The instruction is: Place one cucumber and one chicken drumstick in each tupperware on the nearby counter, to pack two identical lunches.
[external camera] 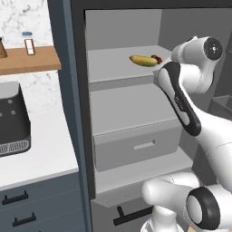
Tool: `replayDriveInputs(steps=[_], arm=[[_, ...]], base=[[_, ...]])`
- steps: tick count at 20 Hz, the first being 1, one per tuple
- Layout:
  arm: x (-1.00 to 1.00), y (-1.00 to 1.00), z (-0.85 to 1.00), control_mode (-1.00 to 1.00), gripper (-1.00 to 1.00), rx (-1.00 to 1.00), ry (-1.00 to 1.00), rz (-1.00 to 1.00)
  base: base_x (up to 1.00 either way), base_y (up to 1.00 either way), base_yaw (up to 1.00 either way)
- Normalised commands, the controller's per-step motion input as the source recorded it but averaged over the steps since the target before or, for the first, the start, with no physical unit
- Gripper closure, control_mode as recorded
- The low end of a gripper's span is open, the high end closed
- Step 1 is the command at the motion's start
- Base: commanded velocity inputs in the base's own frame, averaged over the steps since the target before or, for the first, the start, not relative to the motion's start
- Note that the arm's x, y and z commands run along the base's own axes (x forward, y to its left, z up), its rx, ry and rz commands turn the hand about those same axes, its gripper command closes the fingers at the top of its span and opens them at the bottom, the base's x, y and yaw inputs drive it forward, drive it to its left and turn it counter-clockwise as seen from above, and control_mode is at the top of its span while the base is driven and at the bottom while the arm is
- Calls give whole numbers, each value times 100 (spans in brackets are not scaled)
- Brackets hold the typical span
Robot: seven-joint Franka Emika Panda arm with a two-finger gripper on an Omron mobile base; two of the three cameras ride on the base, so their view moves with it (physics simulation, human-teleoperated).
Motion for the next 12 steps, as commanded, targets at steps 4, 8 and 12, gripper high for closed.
replayDriveInputs(steps=[4, 8, 12], arm=[[12, 0, 0, -100, -100, 1, 7, 10], [5, -1, 0, -100, -100, 1, 3, 3], [14, -10, 0, -100, -100, 1, 3, 0]], base=[[0, 0, 0], [0, 0, 0], [0, 0, 0]])
